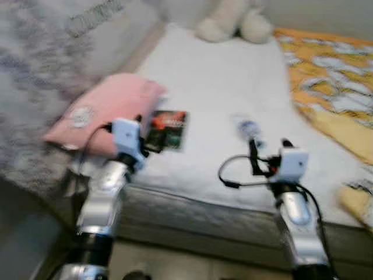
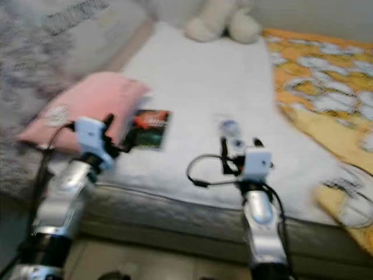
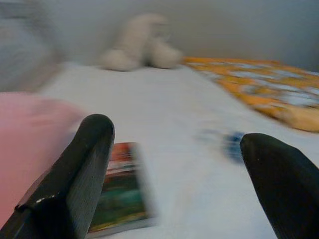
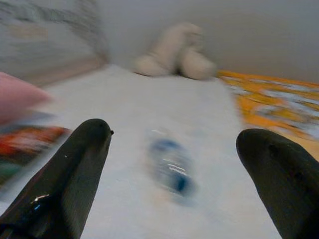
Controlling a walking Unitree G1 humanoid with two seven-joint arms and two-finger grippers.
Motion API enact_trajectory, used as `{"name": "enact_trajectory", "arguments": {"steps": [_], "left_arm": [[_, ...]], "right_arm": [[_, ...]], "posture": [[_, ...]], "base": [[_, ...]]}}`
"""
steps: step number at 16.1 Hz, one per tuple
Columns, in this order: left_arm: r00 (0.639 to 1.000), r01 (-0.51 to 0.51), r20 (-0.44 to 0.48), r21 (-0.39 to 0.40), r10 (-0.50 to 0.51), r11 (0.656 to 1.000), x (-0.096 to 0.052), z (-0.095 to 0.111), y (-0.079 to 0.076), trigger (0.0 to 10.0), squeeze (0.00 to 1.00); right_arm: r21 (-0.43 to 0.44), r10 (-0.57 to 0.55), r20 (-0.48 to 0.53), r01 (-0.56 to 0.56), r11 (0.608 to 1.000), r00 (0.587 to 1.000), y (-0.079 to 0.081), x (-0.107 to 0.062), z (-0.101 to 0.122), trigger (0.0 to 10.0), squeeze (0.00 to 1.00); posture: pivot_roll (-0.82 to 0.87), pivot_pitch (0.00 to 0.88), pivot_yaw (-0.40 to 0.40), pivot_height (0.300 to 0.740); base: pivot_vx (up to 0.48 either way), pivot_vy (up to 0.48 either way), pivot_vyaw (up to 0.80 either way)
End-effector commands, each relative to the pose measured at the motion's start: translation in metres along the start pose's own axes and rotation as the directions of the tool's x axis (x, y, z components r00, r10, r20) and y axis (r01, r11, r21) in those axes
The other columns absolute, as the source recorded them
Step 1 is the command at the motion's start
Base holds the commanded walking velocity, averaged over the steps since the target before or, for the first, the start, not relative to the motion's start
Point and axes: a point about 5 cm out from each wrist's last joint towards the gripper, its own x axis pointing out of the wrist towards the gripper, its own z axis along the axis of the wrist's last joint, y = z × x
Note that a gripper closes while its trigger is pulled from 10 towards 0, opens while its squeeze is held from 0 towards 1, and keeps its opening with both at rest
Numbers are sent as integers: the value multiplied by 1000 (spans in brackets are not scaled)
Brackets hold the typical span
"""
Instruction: Clean up the room
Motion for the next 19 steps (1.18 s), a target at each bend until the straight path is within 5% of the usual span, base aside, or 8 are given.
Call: {"name": "enact_trajectory", "arguments": {"steps": [1, 5, 8, 11, 12, 16, 18, 19], "left_arm": [[1000, 18, 19, 38, -19, 999, 6, 8, 3, 10000, 0], [999, -23, -31, 62, 25, 998, 10, 0, 7, 10000, 0], [997, -56, -40, 86, 59, 995, 10, -2, 7, 10000, 0], [993, -95, -61, 116, 103, 989, 7, -6, 10, 10000, 0], [988, -138, -53, 99, 143, 986, 4, -7, 14, 10000, 1000], [982, -175, -63, 71, 180, 982, 2, -10, 12, 10000, 1000], [962, -265, -74, -11, 264, 964, -3, -12, 21, 10000, 1000], [950, -305, -85, -48, 301, 951, -7, -15, 27, 10000, 1000]], "right_arm": [[-1, -14, 5, 14, 1000, 1000, 1, 2, 3, 10000, 365], [-8, -1, 40, 2, 1000, 999, 0, 1, 8, 10000, 341], [-28, 29, 38, -28, 999, 999, 7, 3, 10, 10000, 925], [-38, -3, 12, 3, 999, 1000, 1, 2, 6, 10000, 0], [-38, -6, 8, 6, 999, 1000, 0, 3, 5, 10000, 0], [-43, 51, -21, -52, 998, 998, 11, 8, 5, 10000, 0], [-17, 58, -13, -58, 998, 998, 13, 7, 4, 10000, 1000], [-2, 54, -8, -54, 999, 999, 13, 7, 5, 10000, 1000]], "posture": [[-75, 0, 10, 740], [-72, 0, 12, 740], [-67, 0, 8, 740], [-58, 0, 3, 740], [-55, 0, 1, 740], [-30, 0, -19, 740], [-22, 0, -17, 740], [-23, 0, -18, 740]], "base": [[247, -409, -712], [66, 0, -348], [0, 0, -525], [0, 0, -254], [0, 0, 0], [0, 0, 0], [0, 0, 0], [0, 0, 0]]}}
